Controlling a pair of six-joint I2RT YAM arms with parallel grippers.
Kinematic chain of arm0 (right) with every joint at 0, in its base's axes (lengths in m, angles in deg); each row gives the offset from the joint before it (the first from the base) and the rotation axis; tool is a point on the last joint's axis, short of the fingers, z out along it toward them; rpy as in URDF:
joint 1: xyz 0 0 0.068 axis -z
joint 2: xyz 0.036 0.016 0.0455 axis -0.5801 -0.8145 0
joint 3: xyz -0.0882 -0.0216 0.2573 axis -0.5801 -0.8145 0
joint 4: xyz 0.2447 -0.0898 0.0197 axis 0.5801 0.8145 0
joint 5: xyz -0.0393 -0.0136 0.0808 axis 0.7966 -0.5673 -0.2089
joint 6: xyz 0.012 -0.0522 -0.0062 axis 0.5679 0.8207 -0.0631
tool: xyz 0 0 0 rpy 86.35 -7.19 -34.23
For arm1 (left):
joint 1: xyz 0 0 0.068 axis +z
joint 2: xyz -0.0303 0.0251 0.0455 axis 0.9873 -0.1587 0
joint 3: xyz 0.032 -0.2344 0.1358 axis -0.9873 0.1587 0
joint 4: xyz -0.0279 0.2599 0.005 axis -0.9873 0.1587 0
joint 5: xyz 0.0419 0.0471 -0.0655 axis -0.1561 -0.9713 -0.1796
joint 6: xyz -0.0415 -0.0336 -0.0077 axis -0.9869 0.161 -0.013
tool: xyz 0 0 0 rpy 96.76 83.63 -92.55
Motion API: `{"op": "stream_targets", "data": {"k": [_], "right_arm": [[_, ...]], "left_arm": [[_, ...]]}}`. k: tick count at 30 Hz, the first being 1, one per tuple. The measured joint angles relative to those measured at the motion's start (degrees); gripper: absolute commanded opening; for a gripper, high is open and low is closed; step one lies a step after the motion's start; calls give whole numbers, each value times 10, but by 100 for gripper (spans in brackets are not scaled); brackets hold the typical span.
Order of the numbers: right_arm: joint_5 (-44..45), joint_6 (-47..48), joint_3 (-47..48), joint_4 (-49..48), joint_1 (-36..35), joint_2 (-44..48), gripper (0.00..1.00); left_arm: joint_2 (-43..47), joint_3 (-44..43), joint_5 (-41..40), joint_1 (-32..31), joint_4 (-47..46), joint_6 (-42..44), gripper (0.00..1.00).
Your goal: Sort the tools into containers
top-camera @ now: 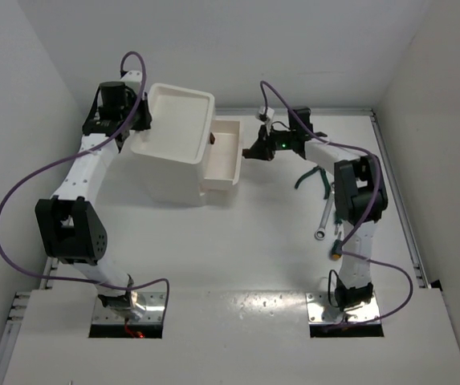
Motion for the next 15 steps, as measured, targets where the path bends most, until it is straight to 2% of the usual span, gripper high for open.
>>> {"op": "stream_targets", "data": {"k": [6,8,11,15], "right_arm": [[2,27,-41,29,32,40,0],[0,35,-49,42,43,49,9],[2,45,-59,61,51,63,12],[8,56,-68,65,73,83,5]], "left_arm": [[-1,-1,4,-2,-2,1,0],[-1,-1,8,-4,-2,1,0],[-2,-1,8,-9,-3,2,0],[-2,-1,8,-9,-3,1,0]]}}
